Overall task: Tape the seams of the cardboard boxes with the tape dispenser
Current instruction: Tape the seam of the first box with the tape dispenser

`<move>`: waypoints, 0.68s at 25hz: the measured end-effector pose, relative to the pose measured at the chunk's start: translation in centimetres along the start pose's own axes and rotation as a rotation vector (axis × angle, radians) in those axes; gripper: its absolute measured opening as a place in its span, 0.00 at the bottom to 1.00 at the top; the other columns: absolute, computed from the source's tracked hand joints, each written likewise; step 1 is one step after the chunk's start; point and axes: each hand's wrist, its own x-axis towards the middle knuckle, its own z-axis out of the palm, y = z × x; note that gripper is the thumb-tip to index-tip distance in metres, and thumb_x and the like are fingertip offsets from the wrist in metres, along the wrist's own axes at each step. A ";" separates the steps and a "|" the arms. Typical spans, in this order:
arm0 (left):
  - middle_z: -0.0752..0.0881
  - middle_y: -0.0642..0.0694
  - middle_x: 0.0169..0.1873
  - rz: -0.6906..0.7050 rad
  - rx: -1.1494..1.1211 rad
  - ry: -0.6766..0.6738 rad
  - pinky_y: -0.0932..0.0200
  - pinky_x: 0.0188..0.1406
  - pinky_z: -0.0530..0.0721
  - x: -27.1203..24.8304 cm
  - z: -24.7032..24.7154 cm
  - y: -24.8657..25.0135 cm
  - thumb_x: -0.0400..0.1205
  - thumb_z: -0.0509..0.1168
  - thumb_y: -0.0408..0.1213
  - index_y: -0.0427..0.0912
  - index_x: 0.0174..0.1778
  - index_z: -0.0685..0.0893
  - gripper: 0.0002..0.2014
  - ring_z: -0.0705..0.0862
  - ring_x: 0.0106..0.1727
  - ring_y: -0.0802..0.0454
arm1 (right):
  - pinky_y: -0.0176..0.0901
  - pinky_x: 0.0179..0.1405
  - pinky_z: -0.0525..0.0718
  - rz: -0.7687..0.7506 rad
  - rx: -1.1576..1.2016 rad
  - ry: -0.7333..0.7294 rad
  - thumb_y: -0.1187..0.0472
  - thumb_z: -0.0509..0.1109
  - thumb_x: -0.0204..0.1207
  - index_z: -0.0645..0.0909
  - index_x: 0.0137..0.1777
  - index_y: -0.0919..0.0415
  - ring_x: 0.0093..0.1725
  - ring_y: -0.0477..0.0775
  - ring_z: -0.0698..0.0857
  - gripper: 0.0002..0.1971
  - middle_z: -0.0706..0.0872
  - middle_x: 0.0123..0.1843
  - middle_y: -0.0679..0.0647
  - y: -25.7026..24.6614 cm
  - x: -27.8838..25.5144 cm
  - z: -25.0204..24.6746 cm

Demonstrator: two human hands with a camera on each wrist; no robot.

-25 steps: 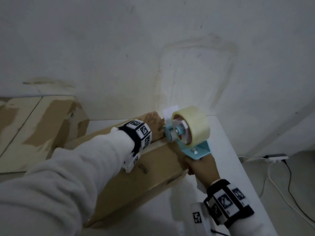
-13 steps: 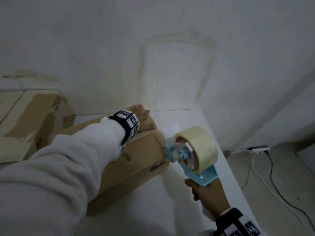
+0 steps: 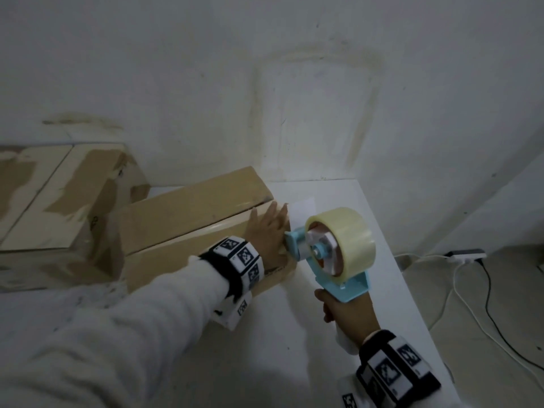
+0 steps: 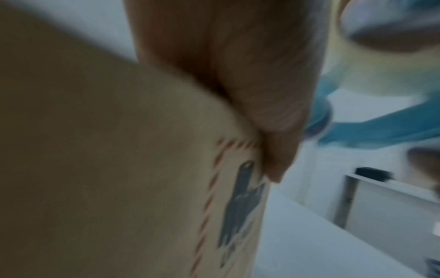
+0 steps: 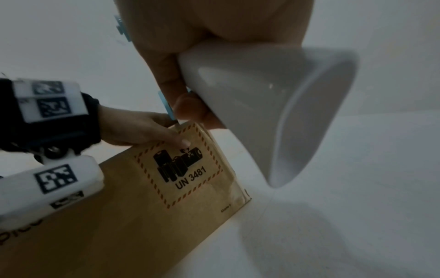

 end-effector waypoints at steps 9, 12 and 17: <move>0.47 0.48 0.84 -0.006 0.007 0.139 0.36 0.81 0.48 1.1 -0.5 -1.2 0.81 0.56 0.53 0.48 0.83 0.46 0.37 0.44 0.84 0.45 | 0.35 0.16 0.71 -0.095 -0.182 -0.079 0.72 0.73 0.64 0.72 0.23 0.60 0.16 0.49 0.71 0.15 0.74 0.14 0.49 -4.4 1.3 -0.4; 0.42 0.48 0.84 -0.002 -0.013 0.088 0.35 0.82 0.46 1.2 -0.2 -1.3 0.83 0.53 0.52 0.48 0.83 0.48 0.34 0.40 0.84 0.45 | 0.41 0.20 0.72 -0.061 -0.140 -0.073 0.73 0.73 0.65 0.71 0.24 0.60 0.17 0.51 0.70 0.15 0.73 0.14 0.51 -2.6 -1.0 -2.6; 0.39 0.49 0.84 0.013 -0.062 0.080 0.36 0.82 0.43 0.6 -0.7 -1.2 0.85 0.50 0.53 0.50 0.83 0.42 0.34 0.39 0.84 0.46 | 0.37 0.20 0.73 -0.045 -0.135 -0.075 0.73 0.73 0.65 0.72 0.23 0.61 0.17 0.50 0.71 0.16 0.73 0.14 0.51 -0.4 -1.7 -3.5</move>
